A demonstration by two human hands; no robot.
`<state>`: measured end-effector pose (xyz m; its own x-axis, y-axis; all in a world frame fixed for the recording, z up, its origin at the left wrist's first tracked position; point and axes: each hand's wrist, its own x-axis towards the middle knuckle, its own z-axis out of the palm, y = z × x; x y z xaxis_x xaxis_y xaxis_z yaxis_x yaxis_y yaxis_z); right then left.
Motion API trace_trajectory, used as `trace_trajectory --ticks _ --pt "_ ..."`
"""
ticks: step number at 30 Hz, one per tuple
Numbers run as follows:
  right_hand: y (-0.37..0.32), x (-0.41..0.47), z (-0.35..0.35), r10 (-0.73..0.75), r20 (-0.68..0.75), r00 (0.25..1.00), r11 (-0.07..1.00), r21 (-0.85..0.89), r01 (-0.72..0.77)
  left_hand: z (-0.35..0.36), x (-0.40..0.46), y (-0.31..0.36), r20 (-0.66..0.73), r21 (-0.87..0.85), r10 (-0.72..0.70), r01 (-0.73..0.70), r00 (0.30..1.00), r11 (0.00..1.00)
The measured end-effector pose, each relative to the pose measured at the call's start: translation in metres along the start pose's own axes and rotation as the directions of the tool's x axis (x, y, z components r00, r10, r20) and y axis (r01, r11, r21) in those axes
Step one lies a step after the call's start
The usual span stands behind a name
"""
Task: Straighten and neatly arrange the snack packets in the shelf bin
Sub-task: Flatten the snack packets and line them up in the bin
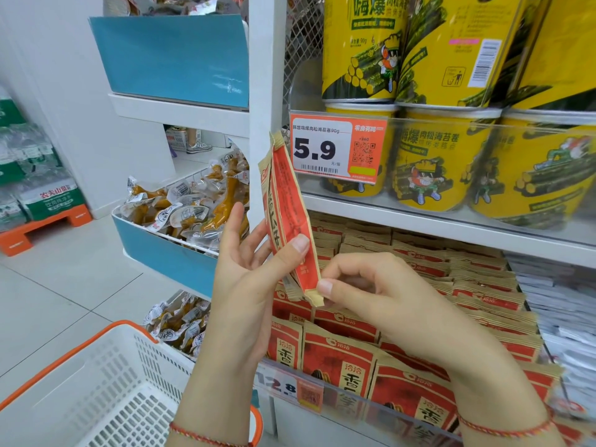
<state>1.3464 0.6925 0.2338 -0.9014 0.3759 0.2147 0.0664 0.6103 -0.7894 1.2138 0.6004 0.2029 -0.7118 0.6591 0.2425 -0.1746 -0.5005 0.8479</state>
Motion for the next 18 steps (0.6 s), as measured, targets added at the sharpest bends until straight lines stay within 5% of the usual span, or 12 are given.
trace_trajectory --ticks 6,11,14,18 --pt "-0.002 0.0 0.001 0.012 -0.08 0.997 0.996 0.085 -0.005 -0.003 0.002 0.002 0.005 -0.02 0.009 -0.009 1.0 1.0" --pt "0.002 0.004 0.002 0.058 -0.333 0.941 0.989 0.144 -0.01 -0.014 -0.005 0.008 0.302 -0.132 -0.043 0.087 0.952 0.988" --pt "0.005 0.006 0.0 0.125 -0.285 0.95 0.96 0.278 -0.043 0.002 0.0 0.018 0.449 -0.004 -0.124 0.141 0.885 0.99" --pt "0.001 0.004 -0.002 0.131 -0.285 0.949 0.835 0.547 0.049 0.014 0.013 0.014 0.472 0.105 -0.177 0.144 0.864 0.984"
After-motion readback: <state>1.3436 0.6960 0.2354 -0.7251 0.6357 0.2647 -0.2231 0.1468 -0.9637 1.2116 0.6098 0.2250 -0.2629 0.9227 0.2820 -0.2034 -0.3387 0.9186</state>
